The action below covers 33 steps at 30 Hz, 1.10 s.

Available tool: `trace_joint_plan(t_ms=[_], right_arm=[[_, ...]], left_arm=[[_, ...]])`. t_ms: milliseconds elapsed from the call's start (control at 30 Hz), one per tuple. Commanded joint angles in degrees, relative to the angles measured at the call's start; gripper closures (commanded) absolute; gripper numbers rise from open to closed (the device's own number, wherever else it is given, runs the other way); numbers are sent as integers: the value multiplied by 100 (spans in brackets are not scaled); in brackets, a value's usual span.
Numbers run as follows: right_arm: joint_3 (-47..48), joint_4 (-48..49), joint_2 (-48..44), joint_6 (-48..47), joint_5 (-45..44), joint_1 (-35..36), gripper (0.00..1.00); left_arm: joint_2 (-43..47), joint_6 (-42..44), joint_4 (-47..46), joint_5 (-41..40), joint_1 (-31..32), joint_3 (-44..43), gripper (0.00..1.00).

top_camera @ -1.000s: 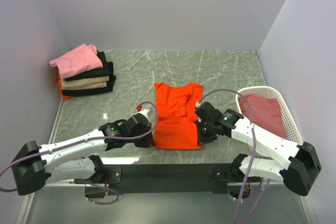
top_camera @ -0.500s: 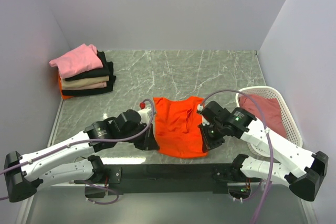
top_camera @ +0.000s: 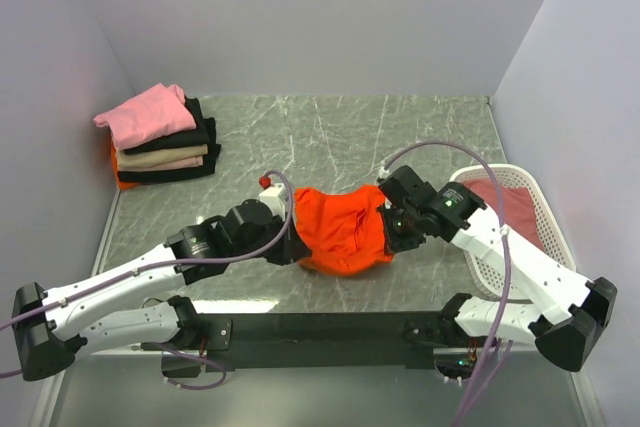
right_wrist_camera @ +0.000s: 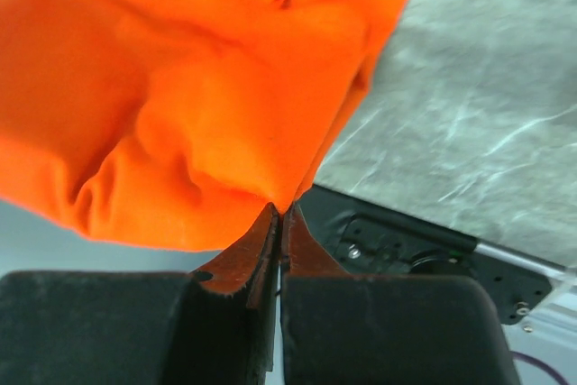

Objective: Fold and stack the t-shirts
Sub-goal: Fold the tshirt

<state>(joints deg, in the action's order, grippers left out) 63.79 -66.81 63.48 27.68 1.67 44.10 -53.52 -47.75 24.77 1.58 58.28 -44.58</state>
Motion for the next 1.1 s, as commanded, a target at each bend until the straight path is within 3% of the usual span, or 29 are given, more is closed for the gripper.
trace_joint_plan(t_ms=[0, 300, 1067], right_arm=[[336, 290, 120, -236, -431, -295, 100], [441, 887, 541, -755, -238, -1139, 100], [1645, 1618, 2826, -1256, 167, -1878, 100]], left_arm=[[-202, 37, -622, -396, -124, -350, 99], [-923, 362, -1132, 43, -984, -561, 99], [-2496, 845, -1933, 992, -2444, -1008, 100]])
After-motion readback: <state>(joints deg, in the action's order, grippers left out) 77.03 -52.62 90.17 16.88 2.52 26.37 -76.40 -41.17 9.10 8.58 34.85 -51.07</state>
